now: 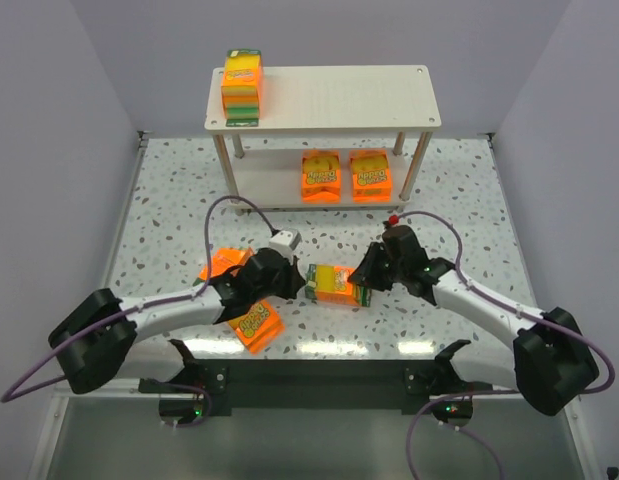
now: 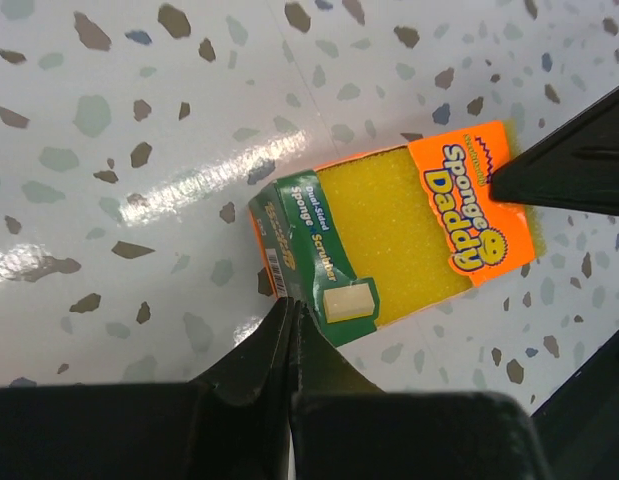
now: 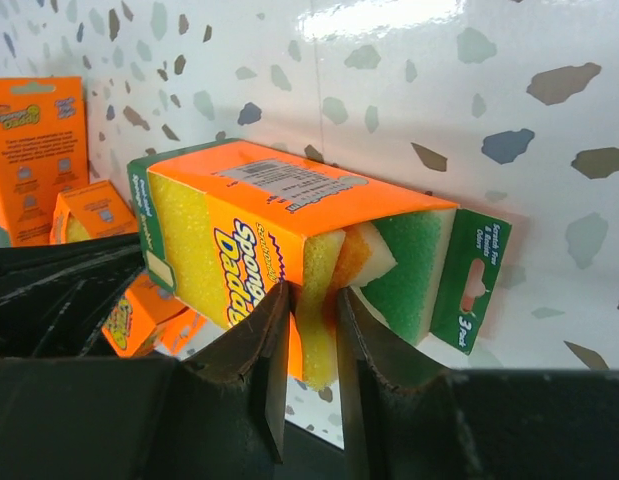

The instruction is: Place and organize the cleaning sponges onto the shelf

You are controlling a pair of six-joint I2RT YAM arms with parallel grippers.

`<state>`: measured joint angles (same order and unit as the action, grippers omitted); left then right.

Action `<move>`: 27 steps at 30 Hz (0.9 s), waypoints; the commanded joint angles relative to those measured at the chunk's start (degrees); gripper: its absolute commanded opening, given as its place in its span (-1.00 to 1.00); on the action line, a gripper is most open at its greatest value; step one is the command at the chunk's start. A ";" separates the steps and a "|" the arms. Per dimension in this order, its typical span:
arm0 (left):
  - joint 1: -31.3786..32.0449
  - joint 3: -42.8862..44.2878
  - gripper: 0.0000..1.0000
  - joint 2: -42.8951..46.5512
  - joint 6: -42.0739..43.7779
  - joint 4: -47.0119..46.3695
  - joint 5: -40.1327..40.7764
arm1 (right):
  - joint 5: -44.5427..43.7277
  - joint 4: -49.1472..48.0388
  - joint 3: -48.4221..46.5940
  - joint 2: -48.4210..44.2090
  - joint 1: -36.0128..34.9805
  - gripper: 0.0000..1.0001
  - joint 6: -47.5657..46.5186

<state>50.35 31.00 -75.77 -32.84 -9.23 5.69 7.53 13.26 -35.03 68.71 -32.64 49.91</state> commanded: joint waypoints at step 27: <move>0.19 6.09 -1.00 35.86 -8.91 28.66 19.71 | 24.64 -16.41 -32.81 -6.84 19.63 -1.00 15.65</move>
<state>50.43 34.65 -40.42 -40.66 18.83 24.69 30.98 4.91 -62.48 60.84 -14.87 59.90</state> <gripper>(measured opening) 0.014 0.218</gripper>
